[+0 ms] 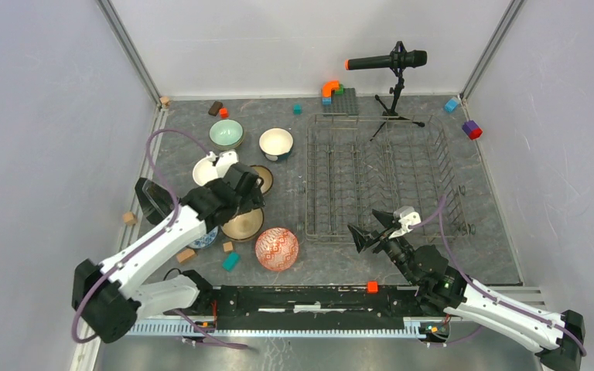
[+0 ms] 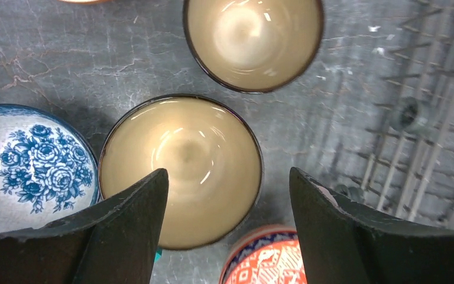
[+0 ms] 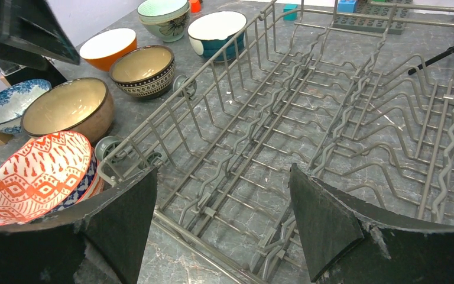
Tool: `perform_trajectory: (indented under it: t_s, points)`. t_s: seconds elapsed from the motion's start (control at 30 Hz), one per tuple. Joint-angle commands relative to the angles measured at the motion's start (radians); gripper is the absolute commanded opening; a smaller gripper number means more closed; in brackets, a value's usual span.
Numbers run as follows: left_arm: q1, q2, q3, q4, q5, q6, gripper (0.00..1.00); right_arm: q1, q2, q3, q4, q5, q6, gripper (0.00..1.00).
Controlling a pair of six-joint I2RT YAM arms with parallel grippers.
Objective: Unload the bowls from the dish rack
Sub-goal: Adjust the bowl at the center of the board.
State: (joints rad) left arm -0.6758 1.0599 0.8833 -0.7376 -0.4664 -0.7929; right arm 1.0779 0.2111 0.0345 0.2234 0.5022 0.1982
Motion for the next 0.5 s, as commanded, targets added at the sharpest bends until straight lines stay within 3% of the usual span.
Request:
perform_trajectory:
  t_s: [0.0, 0.27, 0.47]
  points:
    - [0.045, 0.090, 0.020, 0.080, 0.033, -0.065, 0.80, -0.001, 0.002, -0.005, 0.006, 0.007, 0.020, 0.87]
    - [0.085, 0.099, -0.047, 0.139, 0.026, -0.123, 0.76, -0.001, -0.024, -0.016, -0.015, 0.002, 0.029, 0.86]
    - [0.193, 0.134, -0.043, 0.139, 0.086, -0.127, 0.71, -0.002, -0.006, -0.018, 0.002, 0.001, 0.020, 0.87]
